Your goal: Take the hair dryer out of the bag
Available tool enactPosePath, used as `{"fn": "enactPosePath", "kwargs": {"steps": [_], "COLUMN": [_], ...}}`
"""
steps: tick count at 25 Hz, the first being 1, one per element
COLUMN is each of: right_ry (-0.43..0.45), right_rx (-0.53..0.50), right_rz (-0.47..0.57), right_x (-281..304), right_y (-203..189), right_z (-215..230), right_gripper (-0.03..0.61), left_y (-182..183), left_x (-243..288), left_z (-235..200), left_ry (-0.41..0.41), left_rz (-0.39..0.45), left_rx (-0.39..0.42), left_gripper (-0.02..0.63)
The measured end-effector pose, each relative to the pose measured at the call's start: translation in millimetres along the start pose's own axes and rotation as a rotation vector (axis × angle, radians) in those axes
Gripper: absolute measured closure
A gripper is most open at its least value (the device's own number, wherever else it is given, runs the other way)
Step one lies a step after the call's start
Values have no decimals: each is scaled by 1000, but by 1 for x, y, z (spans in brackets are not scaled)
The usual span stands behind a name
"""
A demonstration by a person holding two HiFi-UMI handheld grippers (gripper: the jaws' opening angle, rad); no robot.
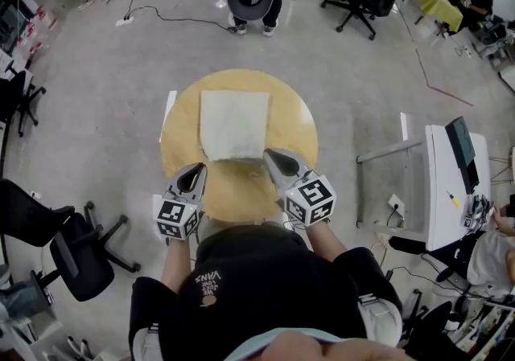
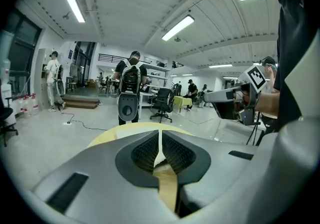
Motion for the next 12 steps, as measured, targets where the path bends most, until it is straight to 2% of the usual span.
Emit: {"fn": "enactPosePath", "kwargs": {"steps": [12], "right_ry": [-160], "right_rx": [53], "right_rz": [1], "right_x": [10], "right_y": [-10], "right_z": [-10], "right_gripper": [580], "left_y": [-32], "left_x": [29], "left_z": [-28], "left_ry": [-128], "left_rz": [-118], "left_rx": [43], "left_gripper": [597]}}
Point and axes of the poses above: the fingertips, and each gripper's own axes: x forward along the fingers, z to its right, y out of its top, the point moved 4 cm from there along -x, backward along the fingers, and after that the axes turned 7 degrees about y, right-handed, at the moved point
